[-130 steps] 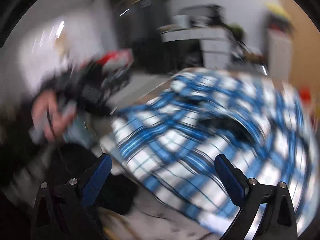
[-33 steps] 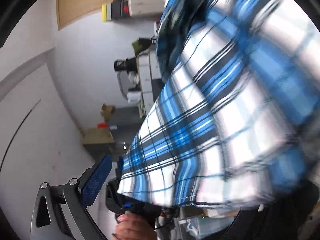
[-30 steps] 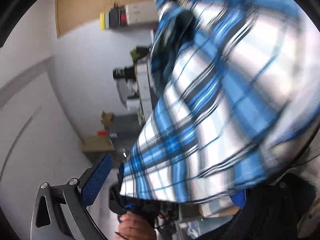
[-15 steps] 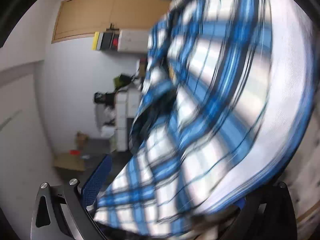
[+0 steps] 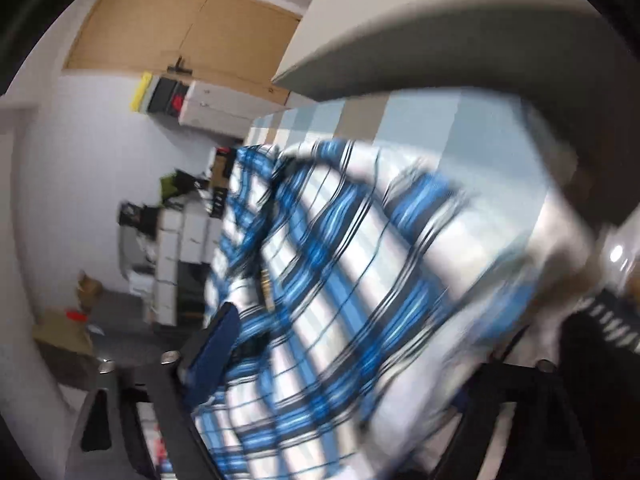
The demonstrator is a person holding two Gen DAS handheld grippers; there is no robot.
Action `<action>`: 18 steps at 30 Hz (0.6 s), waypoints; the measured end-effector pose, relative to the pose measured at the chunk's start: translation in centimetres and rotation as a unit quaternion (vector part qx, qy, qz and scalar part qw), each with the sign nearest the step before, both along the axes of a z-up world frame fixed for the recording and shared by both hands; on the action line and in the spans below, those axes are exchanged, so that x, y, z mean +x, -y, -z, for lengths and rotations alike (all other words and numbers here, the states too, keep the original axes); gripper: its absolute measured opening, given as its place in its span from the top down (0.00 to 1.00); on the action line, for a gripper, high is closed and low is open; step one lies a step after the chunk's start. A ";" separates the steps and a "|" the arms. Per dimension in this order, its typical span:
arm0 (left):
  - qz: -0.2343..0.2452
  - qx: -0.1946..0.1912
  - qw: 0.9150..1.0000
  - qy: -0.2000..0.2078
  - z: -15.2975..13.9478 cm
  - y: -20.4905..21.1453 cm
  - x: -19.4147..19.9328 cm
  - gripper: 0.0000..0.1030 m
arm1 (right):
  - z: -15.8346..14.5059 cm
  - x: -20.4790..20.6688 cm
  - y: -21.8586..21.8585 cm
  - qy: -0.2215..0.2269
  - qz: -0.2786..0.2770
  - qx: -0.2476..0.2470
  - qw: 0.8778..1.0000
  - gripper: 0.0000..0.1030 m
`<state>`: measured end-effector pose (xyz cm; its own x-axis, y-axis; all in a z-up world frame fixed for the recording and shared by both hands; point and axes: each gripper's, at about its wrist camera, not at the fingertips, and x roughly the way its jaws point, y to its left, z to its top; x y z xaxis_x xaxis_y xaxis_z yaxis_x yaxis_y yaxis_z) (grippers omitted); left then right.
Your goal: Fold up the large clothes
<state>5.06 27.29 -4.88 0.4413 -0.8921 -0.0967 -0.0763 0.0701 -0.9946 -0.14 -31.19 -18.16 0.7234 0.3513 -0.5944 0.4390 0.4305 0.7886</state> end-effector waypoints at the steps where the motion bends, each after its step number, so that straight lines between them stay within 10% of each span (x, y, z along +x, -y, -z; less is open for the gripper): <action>1: -0.001 0.001 1.000 0.000 0.1 0.0 -0.1 0.97 | -0.1 0.2 0.4 -0.009 -0.012 -0.013 1.000 0.37; 8: -0.012 0.019 1.000 -0.015 1.2 -0.2 -0.6 0.97 | 0.3 1.2 1.9 -0.051 -0.091 -0.056 0.993 0.92; 18: -0.023 0.107 0.992 -0.063 2.9 0.1 -3.6 0.99 | -4.2 1.5 1.8 0.003 -0.143 -0.155 0.977 0.97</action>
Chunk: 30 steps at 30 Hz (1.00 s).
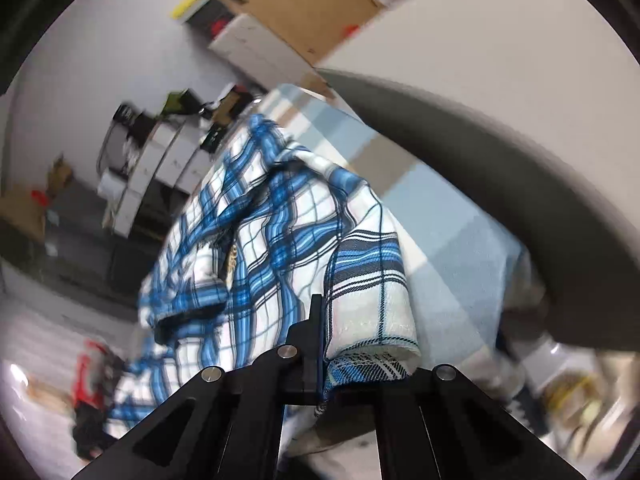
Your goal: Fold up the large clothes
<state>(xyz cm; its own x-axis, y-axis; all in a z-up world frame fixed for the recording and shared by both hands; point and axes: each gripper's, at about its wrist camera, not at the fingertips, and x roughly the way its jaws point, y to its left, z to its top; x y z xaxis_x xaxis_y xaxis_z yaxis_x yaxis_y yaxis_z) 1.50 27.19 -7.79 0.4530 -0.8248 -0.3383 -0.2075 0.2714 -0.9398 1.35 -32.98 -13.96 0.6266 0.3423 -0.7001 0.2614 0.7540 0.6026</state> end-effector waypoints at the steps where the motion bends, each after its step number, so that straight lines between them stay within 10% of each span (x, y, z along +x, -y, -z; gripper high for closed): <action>1: -0.010 -0.001 1.000 -0.009 0.5 -0.1 -0.6 0.99 | -0.3 -0.2 -0.1 0.008 -0.007 0.001 1.000 0.97; 18: -0.003 0.034 0.998 -0.045 -0.4 0.6 -7.4 0.99 | -4.2 -5.6 3.2 0.022 0.002 0.056 0.998 0.97; 30: -0.041 0.109 0.993 -0.028 -7.7 -1.6 8.1 0.99 | -10.6 8.9 2.1 -0.043 -0.050 0.029 0.997 0.97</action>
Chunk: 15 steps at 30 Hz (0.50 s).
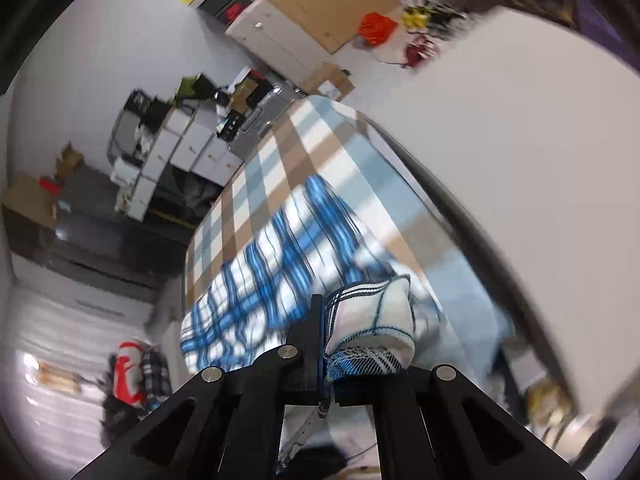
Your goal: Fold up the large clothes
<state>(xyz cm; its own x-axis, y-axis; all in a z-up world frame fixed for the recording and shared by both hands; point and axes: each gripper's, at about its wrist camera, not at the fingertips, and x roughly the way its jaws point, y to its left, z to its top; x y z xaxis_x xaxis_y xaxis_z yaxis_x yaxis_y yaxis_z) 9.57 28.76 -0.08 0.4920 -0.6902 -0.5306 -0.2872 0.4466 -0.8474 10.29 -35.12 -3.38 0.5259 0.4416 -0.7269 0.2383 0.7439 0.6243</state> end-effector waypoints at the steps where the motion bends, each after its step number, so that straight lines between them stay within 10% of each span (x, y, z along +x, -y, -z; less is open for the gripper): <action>1: 0.003 0.005 1.000 -0.005 -0.1 0.0 1.7 0.99 | -0.3 1.9 -0.5 -0.009 -0.007 -0.012 1.000 0.97; 15: 0.013 0.044 0.995 -0.087 3.9 -0.2 12.7 0.98 | 7.3 21.0 -3.1 -0.171 -0.055 -0.077 0.981 0.97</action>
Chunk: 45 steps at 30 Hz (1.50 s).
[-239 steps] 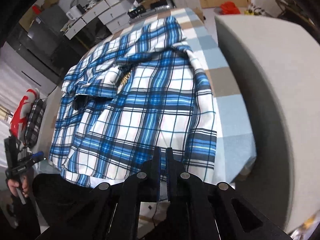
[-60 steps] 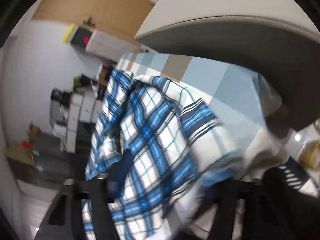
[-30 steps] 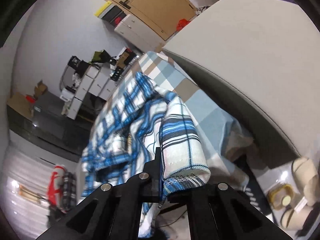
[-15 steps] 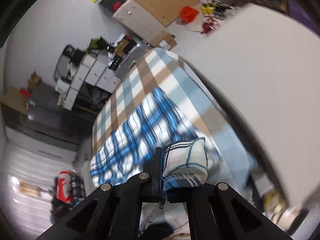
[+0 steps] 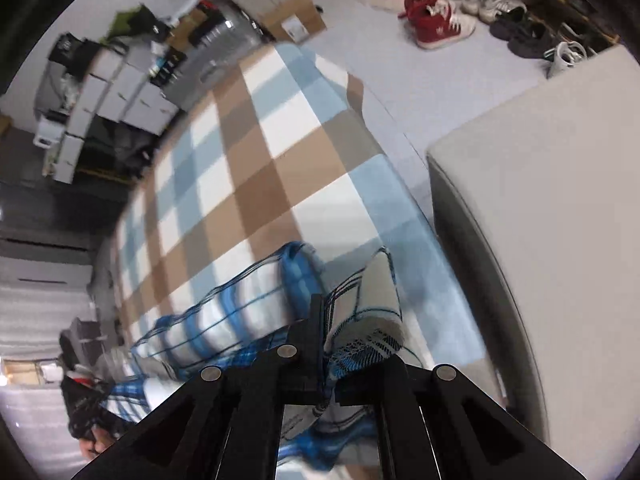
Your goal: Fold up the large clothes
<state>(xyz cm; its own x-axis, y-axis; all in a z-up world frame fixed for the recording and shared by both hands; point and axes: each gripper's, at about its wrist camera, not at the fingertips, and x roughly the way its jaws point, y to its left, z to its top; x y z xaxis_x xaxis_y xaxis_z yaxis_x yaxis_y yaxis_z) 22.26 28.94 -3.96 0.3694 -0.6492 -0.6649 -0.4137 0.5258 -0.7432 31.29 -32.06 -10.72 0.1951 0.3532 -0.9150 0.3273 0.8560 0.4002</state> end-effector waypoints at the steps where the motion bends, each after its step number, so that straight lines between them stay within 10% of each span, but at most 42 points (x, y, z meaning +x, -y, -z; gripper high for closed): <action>1: -0.001 0.001 1.000 -0.005 0.6 -0.1 0.6 0.98 | 1.0 0.8 -0.3 -0.013 -0.011 -0.004 1.000 0.97; 9: 0.008 -0.032 0.998 -0.059 2.9 -0.8 1.7 0.94 | 4.9 3.6 -1.2 -0.075 -0.058 0.003 0.995 0.97; 14: 0.018 -0.027 0.999 -0.036 0.4 -1.3 0.8 0.81 | 1.8 2.8 0.7 -0.017 -0.035 0.054 0.998 0.89; 15: 0.013 -0.020 0.999 -0.027 -0.3 -1.5 0.5 0.73 | 1.2 2.5 1.0 -0.004 -0.029 0.063 0.998 0.81; 17: 0.000 -0.011 1.000 -0.008 -1.7 -2.1 -0.3 0.61 | -0.7 1.5 1.6 0.038 -0.021 0.093 0.995 0.01; 22: -0.057 0.029 0.997 0.043 -4.4 -4.5 -2.7 0.60 | -4.3 -1.7 2.2 0.128 0.003 0.119 0.985 0.00; 26: -0.012 0.029 0.999 0.039 -4.6 -3.0 -5.3 0.60 | -5.4 -4.4 -3.3 0.127 -0.128 -0.028 0.983 0.00; 32: 0.130 0.082 0.987 0.043 -3.8 4.2 -8.9 0.60 | -1.5 -8.1 -11.6 0.102 -0.306 -0.240 0.916 0.00; 45: 0.177 0.074 0.981 -0.021 0.1 11.4 -1.2 0.60 | 2.3 0.6 -14.9 0.085 -0.272 -0.187 0.940 0.00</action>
